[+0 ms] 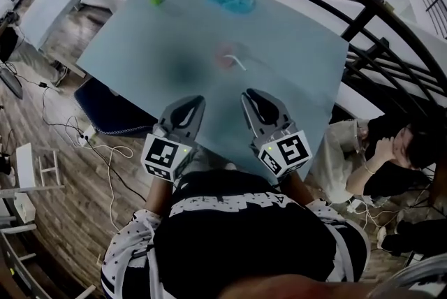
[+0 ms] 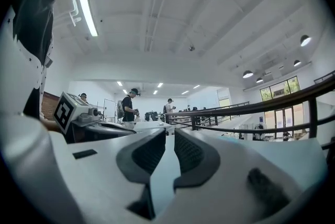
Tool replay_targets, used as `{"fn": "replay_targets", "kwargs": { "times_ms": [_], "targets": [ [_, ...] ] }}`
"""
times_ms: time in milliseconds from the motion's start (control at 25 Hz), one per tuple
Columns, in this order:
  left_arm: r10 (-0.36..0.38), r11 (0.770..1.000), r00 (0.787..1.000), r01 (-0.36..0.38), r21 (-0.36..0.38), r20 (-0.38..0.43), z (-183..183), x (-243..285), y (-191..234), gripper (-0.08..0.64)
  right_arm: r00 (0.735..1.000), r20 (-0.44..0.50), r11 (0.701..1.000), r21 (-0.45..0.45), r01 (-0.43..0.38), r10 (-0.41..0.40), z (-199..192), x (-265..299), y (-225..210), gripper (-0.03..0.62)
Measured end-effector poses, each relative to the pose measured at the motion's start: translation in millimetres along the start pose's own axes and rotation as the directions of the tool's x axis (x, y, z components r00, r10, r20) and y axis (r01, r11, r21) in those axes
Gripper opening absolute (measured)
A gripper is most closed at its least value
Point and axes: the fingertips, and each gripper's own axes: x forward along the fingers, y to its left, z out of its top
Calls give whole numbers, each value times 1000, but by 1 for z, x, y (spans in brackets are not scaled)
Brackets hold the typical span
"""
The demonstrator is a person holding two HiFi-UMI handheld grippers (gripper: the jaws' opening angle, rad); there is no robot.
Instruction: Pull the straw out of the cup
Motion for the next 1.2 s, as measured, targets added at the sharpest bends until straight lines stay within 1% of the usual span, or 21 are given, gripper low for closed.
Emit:
{"fn": "replay_targets", "kwargs": {
  "times_ms": [200,320,480,680,800,1000,1200],
  "targets": [
    [-47,999,999,47,16,-2,-8,2,-1,15,1000,-8,1000,-2,24,-24,-12,-1,3,40],
    [-66,998,998,66,20,-15,-11,13,15,15,999,-13,999,13,33,-33,-16,16,2,40],
    [-85,996,996,85,8,-25,1,21,45,15,998,-37,998,24,57,-56,-10,46,-1,40],
    [-106,994,993,108,34,-50,1,21,57,14,996,-45,995,54,85,-82,-10,60,4,40],
    [-126,991,990,128,28,-57,-4,24,60,15,993,-60,993,58,100,-97,-18,67,4,40],
    [-152,988,986,153,7,-68,-8,29,70,15,985,-76,984,83,159,-153,-29,78,-3,40],
    [-170,985,982,170,-7,-82,-13,39,75,15,978,-103,976,97,193,-183,-38,84,-13,40]
  ]
}}
